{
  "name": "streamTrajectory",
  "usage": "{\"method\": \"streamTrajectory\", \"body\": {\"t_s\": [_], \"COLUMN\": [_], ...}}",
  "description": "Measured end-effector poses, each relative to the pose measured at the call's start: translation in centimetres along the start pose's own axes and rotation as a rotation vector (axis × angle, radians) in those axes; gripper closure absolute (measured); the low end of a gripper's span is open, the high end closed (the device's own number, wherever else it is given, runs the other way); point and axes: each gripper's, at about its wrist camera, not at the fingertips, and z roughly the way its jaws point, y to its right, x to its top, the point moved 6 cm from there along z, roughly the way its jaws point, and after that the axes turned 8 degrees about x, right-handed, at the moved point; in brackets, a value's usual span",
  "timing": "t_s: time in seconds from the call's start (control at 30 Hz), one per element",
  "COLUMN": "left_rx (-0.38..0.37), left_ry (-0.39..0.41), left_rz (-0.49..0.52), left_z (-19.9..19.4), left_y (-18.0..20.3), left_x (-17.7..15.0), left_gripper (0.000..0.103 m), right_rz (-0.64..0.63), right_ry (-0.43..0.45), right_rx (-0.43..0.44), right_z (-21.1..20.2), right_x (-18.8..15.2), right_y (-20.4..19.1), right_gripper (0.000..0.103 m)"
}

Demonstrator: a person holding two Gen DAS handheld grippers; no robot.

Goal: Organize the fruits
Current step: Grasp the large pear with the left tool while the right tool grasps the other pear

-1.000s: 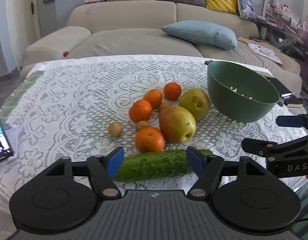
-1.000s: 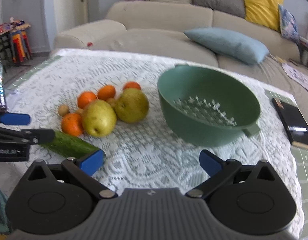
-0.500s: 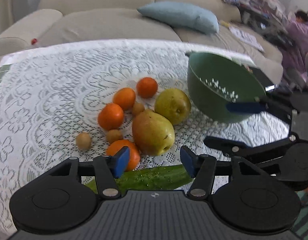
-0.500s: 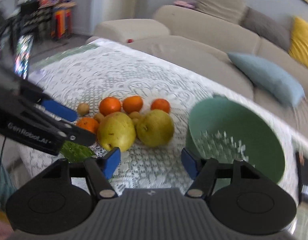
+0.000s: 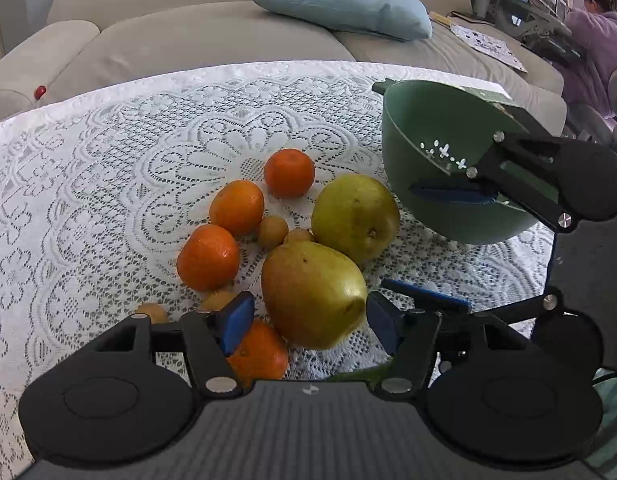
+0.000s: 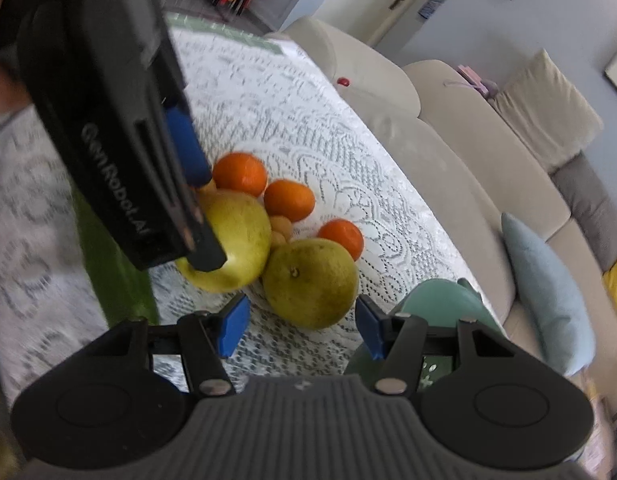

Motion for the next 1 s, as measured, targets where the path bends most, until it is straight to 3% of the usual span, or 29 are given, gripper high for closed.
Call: {"method": "streamTrajectory", "body": {"t_s": [0.2, 0.6, 1.0], "left_rx": [-0.018, -0.070, -0.090], "left_ry": [-0.010, -0.046, -0.040], "left_rz": [0.025, -0.013, -0.073], "left_z": [1.0, 2.8, 2.4], "left_y": [0.4, 0.0, -0.8], "left_x": [0.3, 0.8, 0.5], "left_gripper": [0.024, 0.024, 0.028], "right_rz": [-0.087, -0.125, -0.101], "right_ry": [0.004, 0.012, 0.018], "right_rx": [-0.041, -0.068, -0.087], "right_z": [2.0, 4.9, 5.1], "right_x": [0.3, 0.5, 0.3], "right_y": [0.2, 1.3, 1.1], "right_gripper": [0.047, 0.041, 0.041]}}
